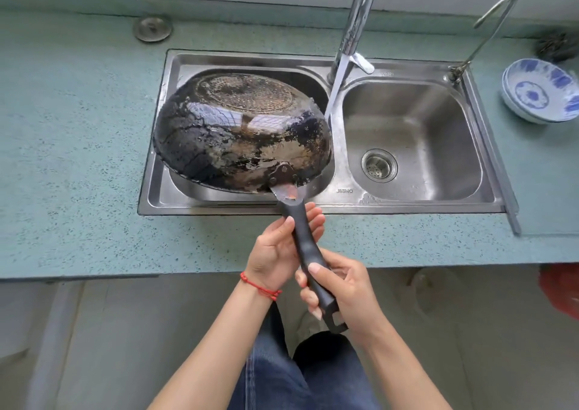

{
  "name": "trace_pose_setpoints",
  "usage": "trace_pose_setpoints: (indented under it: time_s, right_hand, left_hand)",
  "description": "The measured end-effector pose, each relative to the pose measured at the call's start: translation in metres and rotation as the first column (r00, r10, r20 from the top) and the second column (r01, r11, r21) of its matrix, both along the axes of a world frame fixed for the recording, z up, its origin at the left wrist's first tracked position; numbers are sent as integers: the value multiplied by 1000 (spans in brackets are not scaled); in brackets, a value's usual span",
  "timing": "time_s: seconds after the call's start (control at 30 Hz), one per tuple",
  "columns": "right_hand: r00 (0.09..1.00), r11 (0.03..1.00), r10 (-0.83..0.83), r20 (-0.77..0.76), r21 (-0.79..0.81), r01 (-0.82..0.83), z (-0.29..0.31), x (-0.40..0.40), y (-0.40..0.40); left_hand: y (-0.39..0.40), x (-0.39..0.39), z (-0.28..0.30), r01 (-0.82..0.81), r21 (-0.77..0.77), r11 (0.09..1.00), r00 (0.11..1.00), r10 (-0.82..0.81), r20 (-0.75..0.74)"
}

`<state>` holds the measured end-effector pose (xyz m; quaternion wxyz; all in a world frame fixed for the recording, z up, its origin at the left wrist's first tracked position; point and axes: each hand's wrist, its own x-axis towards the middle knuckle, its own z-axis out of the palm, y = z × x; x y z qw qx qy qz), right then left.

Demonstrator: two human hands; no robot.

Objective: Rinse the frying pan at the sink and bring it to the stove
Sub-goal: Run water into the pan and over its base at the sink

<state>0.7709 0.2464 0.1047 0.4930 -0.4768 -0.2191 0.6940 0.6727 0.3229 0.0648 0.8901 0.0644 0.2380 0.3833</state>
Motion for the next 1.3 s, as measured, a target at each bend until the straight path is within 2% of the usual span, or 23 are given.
trace_pose_setpoints:
  time_s: [0.13,0.23,0.37,0.53,0.67,0.77,0.9,1.0,1.07,1.17,1.3]
  right_hand:
    - [998,999,37,-59,17,-37,-1,-1,4]
    - [996,996,86,-20,27,-85,1,-2,8]
    - [972,979,201,121,17,-204,6,0,12]
    - [930,977,214,298,-72,-202,5,-4,18]
    - [816,980,192,546,-59,-191,-1,-16,18]
    - [702,992,76,708,18,-126,-7,-28,15]
    - [827,995,-54,560,97,-1,-5,-37,16]
    - [901,995,-66,428,93,29,-3,-34,16]
    - [950,998,-37,310,62,19,0,-33,16]
    - [983,999,-13,185,36,6,4,-33,16]
    - [995,1000,19,99,-1,-19,4,-32,15]
  left_hand:
    - [8,-9,5,9,55,998,999,-7,-41]
    - [11,-17,10,-8,116,993,990,24,-138]
    - [10,-21,18,-12,195,981,956,68,-285]
    - [12,-24,21,14,269,963,860,126,-494]
    - [16,-20,20,-13,301,954,792,193,-579]
    - [19,-19,20,-24,317,948,783,215,-584]
    - [19,-21,20,-30,304,952,776,214,-593]
    - [18,-20,22,-46,279,959,792,205,-575]
    - [19,-20,24,-73,226,971,849,180,-497]
    - [18,-17,26,-110,60,992,940,124,-317]
    - [16,-18,26,-126,-71,989,970,108,-217]
